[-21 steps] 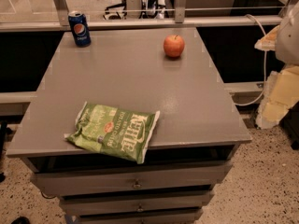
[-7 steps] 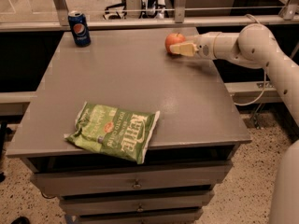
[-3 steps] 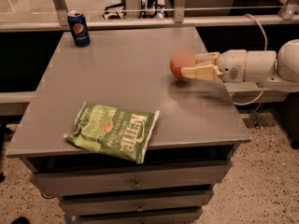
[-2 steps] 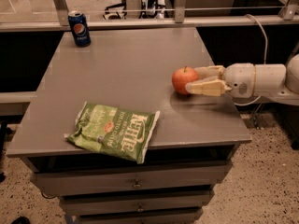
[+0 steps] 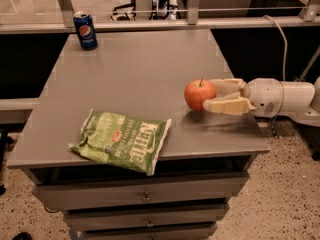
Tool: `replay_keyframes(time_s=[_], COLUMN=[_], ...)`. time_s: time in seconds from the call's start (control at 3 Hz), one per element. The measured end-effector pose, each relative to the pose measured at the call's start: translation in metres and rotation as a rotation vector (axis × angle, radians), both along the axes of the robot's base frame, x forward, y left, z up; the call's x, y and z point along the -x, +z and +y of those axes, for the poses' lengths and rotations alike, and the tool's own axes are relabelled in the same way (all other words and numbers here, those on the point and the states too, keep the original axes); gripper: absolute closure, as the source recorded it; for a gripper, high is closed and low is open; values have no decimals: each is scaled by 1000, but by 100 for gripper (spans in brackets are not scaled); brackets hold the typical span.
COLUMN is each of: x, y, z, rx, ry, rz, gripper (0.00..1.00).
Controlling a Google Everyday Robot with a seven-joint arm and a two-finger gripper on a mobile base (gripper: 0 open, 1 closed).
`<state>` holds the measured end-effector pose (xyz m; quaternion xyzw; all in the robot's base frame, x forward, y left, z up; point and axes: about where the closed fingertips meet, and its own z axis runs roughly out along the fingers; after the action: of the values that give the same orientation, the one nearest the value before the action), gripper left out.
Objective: Move apple near green jalapeno chip bag
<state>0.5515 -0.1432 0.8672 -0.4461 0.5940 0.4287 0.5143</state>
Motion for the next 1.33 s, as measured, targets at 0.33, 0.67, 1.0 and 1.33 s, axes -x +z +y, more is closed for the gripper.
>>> replay_keyframes(time_s=[0.33,0.67,1.0,1.33], x=[15,26,31,34], y=[0,-11,-17,-21], z=[11,27,39,44], rx=[-16,-12,-7,4], ry=[56,110,150,168], rz=[-32,-37,-45,-54], gripper=[100,100,84,59])
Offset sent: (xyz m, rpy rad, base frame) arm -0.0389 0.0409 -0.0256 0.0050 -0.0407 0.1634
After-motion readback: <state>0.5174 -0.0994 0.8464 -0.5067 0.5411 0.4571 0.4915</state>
